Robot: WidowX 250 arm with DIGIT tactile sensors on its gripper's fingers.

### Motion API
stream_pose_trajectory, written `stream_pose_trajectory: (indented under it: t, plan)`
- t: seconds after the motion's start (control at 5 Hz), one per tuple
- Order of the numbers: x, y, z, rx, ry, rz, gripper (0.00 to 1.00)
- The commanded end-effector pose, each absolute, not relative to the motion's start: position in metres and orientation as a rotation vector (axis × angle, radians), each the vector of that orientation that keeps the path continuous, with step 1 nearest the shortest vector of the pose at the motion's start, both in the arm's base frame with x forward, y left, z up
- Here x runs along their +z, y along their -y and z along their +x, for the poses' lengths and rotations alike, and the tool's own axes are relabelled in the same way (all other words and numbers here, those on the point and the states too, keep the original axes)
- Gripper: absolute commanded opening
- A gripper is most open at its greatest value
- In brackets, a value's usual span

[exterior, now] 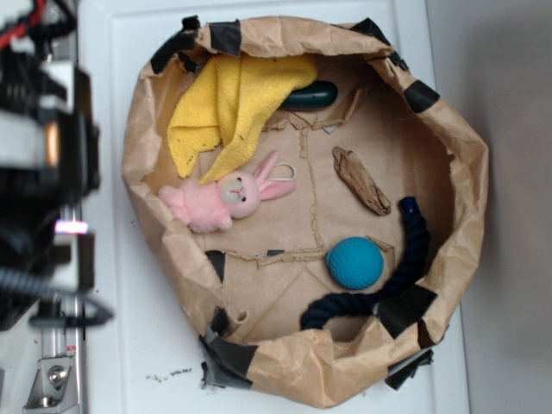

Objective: Grab the wood chip.

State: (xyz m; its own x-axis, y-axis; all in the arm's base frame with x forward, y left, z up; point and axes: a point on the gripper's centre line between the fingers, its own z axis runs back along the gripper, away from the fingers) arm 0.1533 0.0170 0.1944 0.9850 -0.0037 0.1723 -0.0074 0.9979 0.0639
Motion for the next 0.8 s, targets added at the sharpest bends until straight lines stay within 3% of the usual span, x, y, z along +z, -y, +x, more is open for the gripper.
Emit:
stream_pose_trajectory:
  t: [0.0,0.4,0.6]
  plan:
    - [0.167,-0.041,0.204,-0.13,0.206,0.093,1.0]
    - [0.168,-0.038,0.239,-0.194,0.187,0.079,1.0]
    - [0.151,-0.039,0.255,-0.221,0.178,0.087,1.0]
